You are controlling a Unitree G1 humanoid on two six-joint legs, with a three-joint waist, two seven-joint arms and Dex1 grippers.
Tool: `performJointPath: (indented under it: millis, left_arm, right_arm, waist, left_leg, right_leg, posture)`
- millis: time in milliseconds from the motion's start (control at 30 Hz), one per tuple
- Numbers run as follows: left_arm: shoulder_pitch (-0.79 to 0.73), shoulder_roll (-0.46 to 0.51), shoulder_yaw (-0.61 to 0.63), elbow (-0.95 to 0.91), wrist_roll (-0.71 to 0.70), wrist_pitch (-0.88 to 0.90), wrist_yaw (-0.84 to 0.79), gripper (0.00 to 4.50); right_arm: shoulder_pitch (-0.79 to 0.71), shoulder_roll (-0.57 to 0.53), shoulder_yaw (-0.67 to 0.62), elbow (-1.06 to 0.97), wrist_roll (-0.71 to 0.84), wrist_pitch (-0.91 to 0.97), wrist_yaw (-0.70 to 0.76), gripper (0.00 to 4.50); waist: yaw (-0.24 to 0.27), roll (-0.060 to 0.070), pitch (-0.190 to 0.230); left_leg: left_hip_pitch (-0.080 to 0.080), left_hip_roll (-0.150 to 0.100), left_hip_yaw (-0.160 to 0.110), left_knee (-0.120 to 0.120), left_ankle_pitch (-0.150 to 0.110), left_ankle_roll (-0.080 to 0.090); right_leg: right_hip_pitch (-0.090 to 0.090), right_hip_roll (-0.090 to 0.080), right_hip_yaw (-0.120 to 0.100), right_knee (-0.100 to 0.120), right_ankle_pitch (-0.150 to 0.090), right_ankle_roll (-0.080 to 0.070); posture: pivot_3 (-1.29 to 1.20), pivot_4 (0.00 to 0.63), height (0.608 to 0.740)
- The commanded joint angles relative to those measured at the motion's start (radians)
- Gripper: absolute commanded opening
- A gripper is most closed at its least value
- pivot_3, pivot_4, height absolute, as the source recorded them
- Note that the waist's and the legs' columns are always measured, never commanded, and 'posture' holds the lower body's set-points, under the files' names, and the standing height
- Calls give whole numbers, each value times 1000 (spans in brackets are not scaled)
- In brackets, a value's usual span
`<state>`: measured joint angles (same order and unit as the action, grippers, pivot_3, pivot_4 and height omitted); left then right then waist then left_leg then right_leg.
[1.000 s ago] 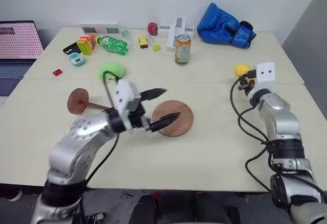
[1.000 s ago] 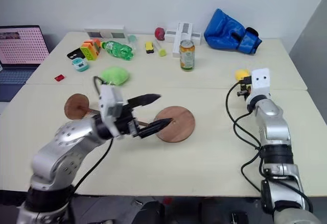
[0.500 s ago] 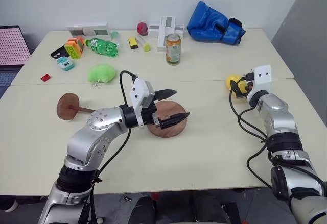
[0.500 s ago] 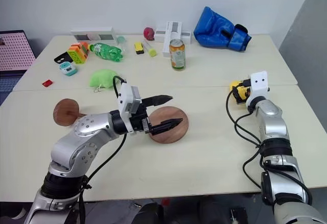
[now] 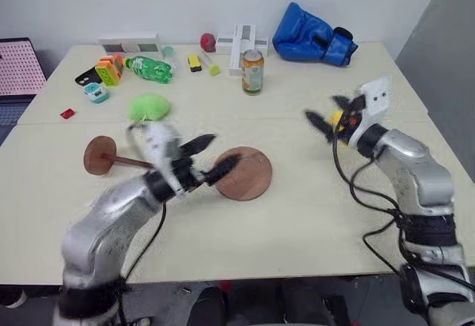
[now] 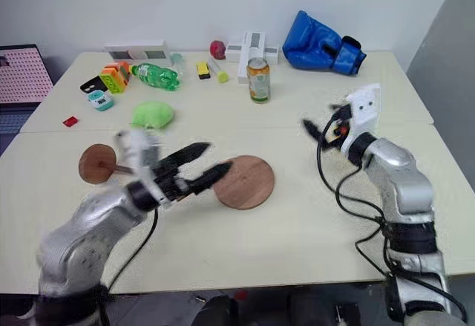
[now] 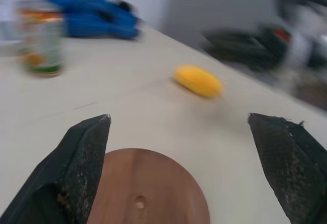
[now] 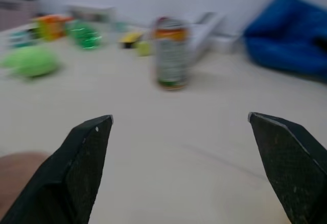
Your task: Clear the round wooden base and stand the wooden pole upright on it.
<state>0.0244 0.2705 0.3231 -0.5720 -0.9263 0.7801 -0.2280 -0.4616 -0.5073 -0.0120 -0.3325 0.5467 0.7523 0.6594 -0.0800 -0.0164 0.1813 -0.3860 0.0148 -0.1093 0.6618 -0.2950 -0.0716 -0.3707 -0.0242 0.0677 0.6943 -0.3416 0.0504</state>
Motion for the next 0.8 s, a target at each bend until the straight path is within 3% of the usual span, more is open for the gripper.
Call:
performJointPath:
  millis: [33,167,267,400,800]
  left_arm:
    - [26,-85,133,-31,-228,-13,255,4500]
    - [-1,-122,224,69,-436,-59,409,4500]
    - [-31,-91,251,144,-526,-74,445,4500]
    - [-102,-31,271,329,-492,-102,398,4500]
    - [-254,61,238,653,-342,-131,212,4500]
  right_arm:
    - [8,-50,35,-178,116,47,111,4465]
    - [-11,-51,48,-226,160,61,122,4465]
    - [-25,-49,47,-229,182,70,120,4465]
    - [-38,-49,61,-209,156,54,111,4465]
    - [-13,-63,26,-256,184,99,40,4465]
  waist:
    - [9,-2,1]
    - [48,-2,1]
    - [55,-4,0]
    - [54,-4,0]
    - [51,-4,0]
  left_leg:
    - [-3,-1,-1,2,-1,2]
    - [-1,-2,-3,5,0,1]
    - [3,-6,-2,5,1,0]
    - [3,-7,0,5,1,-1]
    - [1,-6,1,2,3,-4]
  right_leg:
    - [-2,0,-1,2,0,0]
    - [1,0,-3,3,4,3]
    - [5,0,-3,2,6,3]
    - [4,1,-3,1,6,3]
    - [0,2,-2,1,6,3]
  posture:
    - [0,150,740]
    - [0,150,740]
    - [0,150,740]
    - [0,150,740]
    - [0,150,740]
